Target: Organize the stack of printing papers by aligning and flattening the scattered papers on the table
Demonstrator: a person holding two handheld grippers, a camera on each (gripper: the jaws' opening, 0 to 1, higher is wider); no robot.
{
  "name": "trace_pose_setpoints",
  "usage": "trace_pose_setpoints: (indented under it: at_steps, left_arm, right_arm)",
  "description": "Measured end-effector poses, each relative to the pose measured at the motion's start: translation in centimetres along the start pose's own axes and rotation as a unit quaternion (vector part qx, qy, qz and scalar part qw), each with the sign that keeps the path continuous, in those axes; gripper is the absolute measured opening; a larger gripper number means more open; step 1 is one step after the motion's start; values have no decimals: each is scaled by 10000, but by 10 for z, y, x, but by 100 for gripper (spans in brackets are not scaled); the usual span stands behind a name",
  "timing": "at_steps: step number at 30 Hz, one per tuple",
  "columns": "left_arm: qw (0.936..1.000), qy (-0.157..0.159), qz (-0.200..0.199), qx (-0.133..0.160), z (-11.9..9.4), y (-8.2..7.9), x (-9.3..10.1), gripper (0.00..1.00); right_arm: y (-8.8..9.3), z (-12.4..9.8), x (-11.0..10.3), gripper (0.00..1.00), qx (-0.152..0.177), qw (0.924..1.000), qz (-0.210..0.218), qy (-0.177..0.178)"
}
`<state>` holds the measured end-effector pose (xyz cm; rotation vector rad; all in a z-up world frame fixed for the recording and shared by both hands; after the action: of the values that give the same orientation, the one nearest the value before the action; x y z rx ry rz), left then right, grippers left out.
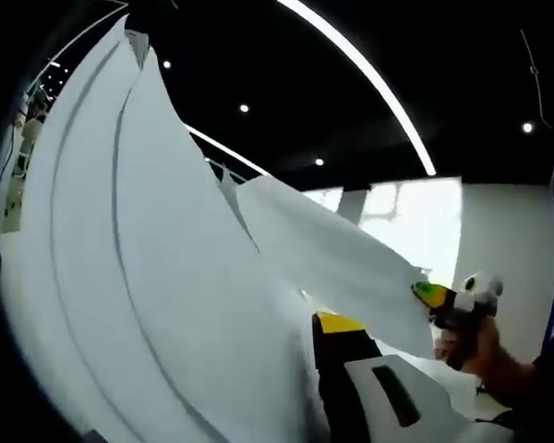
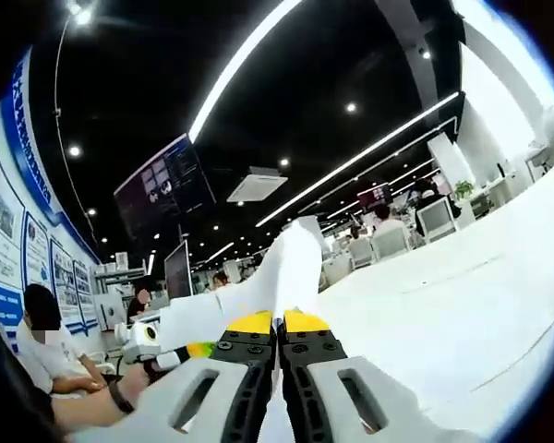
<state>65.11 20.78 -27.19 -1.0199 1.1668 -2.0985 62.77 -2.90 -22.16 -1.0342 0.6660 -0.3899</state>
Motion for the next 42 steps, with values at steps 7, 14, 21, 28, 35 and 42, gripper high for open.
trace_pose_setpoints:
  at_steps: [7, 14, 21, 28, 35, 42]
  left_arm:
    - [10000, 21, -63, 13, 0, -1, 0, 22]
    - [9994, 63, -329, 95, 0, -3, 1, 23]
    - [9982, 71, -550, 239, -2, -7, -1, 24]
    - [9984, 78, -518, 217, -1, -6, 0, 24]
    - [9983, 74, -530, 231, -1, -6, 0, 24]
    - [9983, 69, -529, 225, -1, -6, 0, 25]
  right_arm:
    - [1, 0, -1, 0, 1, 10000, -2, -5]
    - [5, 0, -4, 0, -21, 10000, 32, -17]
    - [18, 2, -8, 0, -144, 9998, 98, -80]
    - [29, 4, -13, 0, -319, 9993, 124, -177]
    - [40, 6, -20, 0, -492, 9984, -5, -277]
    - [51, 7, -26, 0, -717, 9961, -340, -392]
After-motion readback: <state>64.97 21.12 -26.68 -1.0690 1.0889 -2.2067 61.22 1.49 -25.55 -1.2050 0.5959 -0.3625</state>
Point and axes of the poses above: the point that each gripper's makers call its tool centre point, and the gripper's own axes: z roughly forward along the fingers, x roughly to its right, y roughly out of its underside, the point moved 5 cm from there along -z, roughly backward along the fingers, and after that the axes turned 8 degrees about x, right-handed, at the moved point
